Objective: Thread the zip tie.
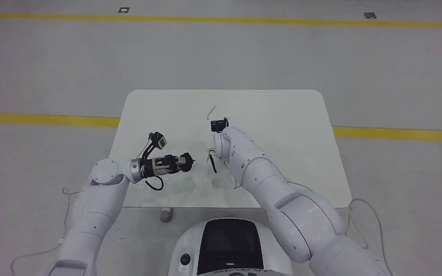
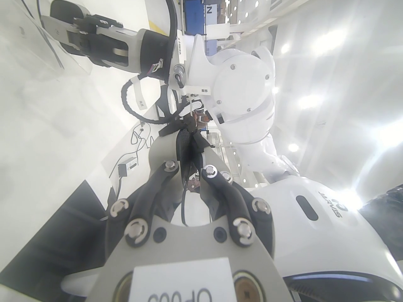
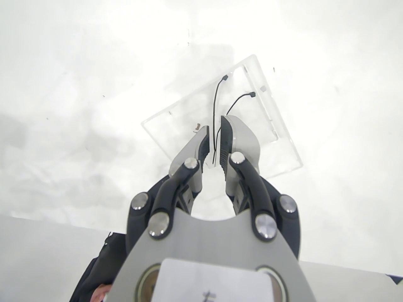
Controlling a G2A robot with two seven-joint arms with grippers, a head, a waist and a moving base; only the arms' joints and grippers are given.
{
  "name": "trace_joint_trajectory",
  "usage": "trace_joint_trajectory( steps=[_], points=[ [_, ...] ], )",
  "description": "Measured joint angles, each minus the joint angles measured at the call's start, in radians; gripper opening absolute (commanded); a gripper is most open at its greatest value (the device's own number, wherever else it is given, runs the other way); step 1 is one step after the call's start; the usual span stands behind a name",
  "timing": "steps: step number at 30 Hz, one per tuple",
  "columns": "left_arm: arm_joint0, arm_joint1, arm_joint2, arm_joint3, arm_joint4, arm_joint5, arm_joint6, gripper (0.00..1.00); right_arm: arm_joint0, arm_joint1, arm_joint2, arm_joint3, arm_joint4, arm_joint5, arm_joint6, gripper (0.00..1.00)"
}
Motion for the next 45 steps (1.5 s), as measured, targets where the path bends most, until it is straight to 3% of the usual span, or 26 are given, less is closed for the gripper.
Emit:
trace_joint_trajectory(
  steps=[23, 32, 39, 41, 43, 45],
  points=[
    [0.000, 0.000, 0.000, 0.000, 0.000, 0.000, 0.000, 0.00, 0.051, -0.035, 0.120, 0.117, -0.117, 0.000, -0.040, 0.17],
    [0.000, 0.000, 0.000, 0.000, 0.000, 0.000, 0.000, 0.00, 0.057, -0.040, 0.146, 0.129, -0.149, 0.000, -0.036, 0.00],
    [0.000, 0.000, 0.000, 0.000, 0.000, 0.000, 0.000, 0.00, 0.057, -0.040, 0.156, 0.131, -0.156, 0.000, -0.038, 0.00],
    [0.000, 0.000, 0.000, 0.000, 0.000, 0.000, 0.000, 0.00, 0.058, -0.040, 0.158, 0.131, -0.157, 0.000, -0.037, 0.05],
    [0.000, 0.000, 0.000, 0.000, 0.000, 0.000, 0.000, 0.00, 0.058, -0.040, 0.158, 0.132, -0.159, 0.000, -0.036, 0.18],
    [0.000, 0.000, 0.000, 0.000, 0.000, 0.000, 0.000, 0.00, 0.058, -0.040, 0.159, 0.132, -0.162, 0.000, -0.036, 0.19]
  ],
)
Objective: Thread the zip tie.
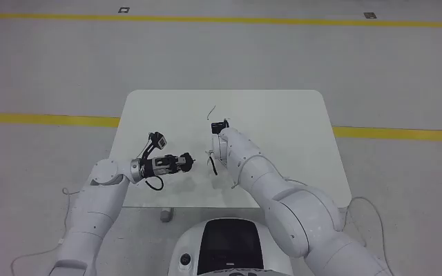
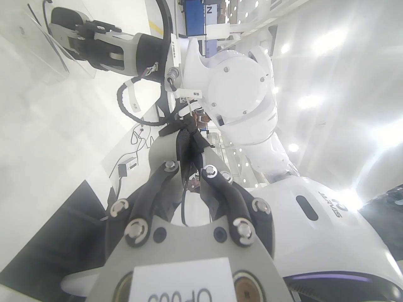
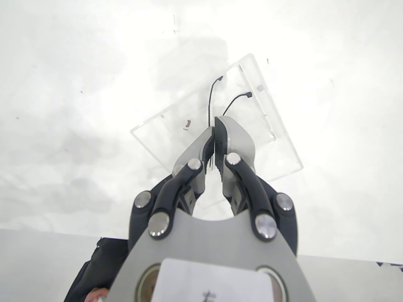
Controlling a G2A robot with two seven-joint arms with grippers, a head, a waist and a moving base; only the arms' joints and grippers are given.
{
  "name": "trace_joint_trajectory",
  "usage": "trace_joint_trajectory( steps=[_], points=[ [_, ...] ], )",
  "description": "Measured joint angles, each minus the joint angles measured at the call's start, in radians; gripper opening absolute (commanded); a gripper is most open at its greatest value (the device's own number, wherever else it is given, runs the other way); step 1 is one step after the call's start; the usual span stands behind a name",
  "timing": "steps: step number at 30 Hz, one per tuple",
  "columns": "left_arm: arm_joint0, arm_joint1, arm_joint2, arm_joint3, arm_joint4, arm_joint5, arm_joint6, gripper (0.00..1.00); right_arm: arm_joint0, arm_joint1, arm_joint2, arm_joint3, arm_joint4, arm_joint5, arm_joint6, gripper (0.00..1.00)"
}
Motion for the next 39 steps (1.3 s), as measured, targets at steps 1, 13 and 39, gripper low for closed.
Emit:
trace_joint_trajectory(
  steps=[1, 13, 39],
  points=[
    [0.000, 0.000, 0.000, 0.000, 0.000, 0.000, 0.000, 0.00, 0.000, 0.000, 0.000, 0.000, -0.001, 0.000, 0.000, 0.17],
    [0.000, 0.000, 0.000, 0.000, 0.000, 0.000, 0.000, 0.00, 0.001, -0.002, -0.003, -0.001, -0.011, 0.000, 0.005, 0.06],
    [0.000, 0.000, 0.000, 0.000, 0.000, 0.000, 0.000, 0.00, -0.003, -0.001, 0.004, 0.001, -0.032, 0.000, 0.017, 0.13]
  ],
)
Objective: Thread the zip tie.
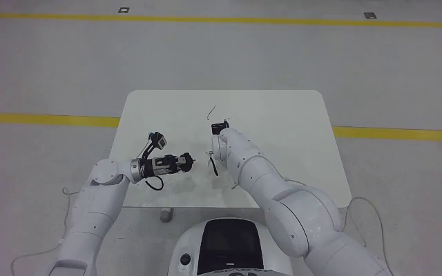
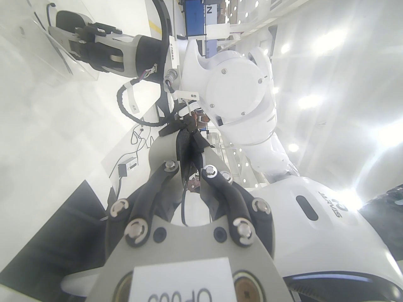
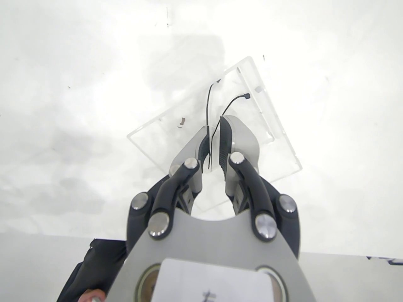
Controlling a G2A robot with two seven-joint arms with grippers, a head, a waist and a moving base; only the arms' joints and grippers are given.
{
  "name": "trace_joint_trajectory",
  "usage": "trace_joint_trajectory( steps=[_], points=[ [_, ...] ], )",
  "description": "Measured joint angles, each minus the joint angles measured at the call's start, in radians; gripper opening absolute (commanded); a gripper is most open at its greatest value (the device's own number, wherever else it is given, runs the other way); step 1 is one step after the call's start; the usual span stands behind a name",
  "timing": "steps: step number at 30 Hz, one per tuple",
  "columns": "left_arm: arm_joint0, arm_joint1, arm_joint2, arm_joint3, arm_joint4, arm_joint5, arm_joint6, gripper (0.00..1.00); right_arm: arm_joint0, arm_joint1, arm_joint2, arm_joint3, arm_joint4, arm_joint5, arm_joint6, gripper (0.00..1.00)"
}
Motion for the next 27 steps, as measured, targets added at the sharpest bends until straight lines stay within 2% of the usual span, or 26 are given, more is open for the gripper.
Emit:
trace_joint_trajectory(
  steps=[6, 19, 27],
  points=[
    [0.000, 0.000, 0.000, 0.000, 0.000, 0.000, 0.000, 0.00, 0.000, 0.000, 0.001, -0.001, -0.003, 0.000, 0.002, 0.15],
    [0.000, 0.000, 0.000, 0.000, 0.000, 0.000, 0.000, 0.00, 0.000, 0.002, 0.010, 0.002, -0.020, 0.000, 0.020, 0.00],
    [0.000, 0.000, 0.000, 0.000, 0.000, 0.000, 0.000, 0.00, -0.002, 0.004, 0.023, -0.005, -0.032, 0.000, 0.026, 0.00]
  ],
)
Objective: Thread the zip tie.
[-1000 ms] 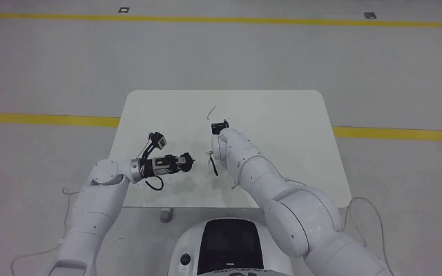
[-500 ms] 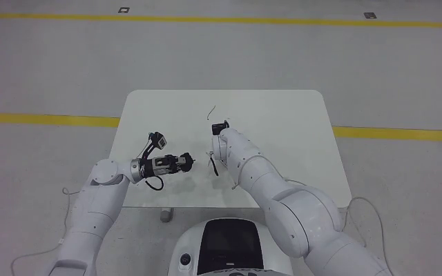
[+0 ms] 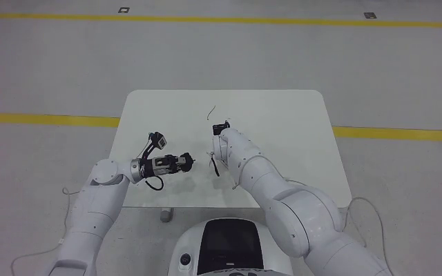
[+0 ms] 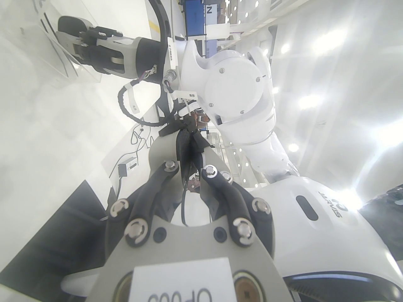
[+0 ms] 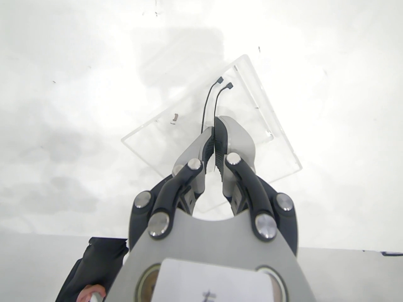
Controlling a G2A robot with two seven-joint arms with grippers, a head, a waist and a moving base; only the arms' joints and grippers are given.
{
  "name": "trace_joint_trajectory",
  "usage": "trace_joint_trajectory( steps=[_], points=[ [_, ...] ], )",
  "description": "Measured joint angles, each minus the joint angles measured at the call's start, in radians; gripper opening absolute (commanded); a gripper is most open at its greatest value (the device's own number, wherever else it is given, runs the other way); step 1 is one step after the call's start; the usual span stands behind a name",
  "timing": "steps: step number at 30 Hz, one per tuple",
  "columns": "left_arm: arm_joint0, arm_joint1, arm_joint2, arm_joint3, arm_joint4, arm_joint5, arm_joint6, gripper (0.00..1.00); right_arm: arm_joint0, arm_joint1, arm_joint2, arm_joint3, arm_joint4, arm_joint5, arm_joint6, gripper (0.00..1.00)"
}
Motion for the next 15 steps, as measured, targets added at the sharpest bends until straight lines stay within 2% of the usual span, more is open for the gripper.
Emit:
trace_joint_trajectory(
  steps=[7, 15],
  points=[
    [0.000, 0.000, 0.000, 0.000, 0.000, 0.000, 0.000, 0.00, 0.006, 0.000, 0.011, -0.019, 0.000, 0.000, 0.014, 0.00],
    [0.000, 0.000, 0.000, 0.000, 0.000, 0.000, 0.000, 0.00, 0.001, -0.001, 0.016, -0.073, 0.007, 0.000, 0.038, 0.00]
  ],
)
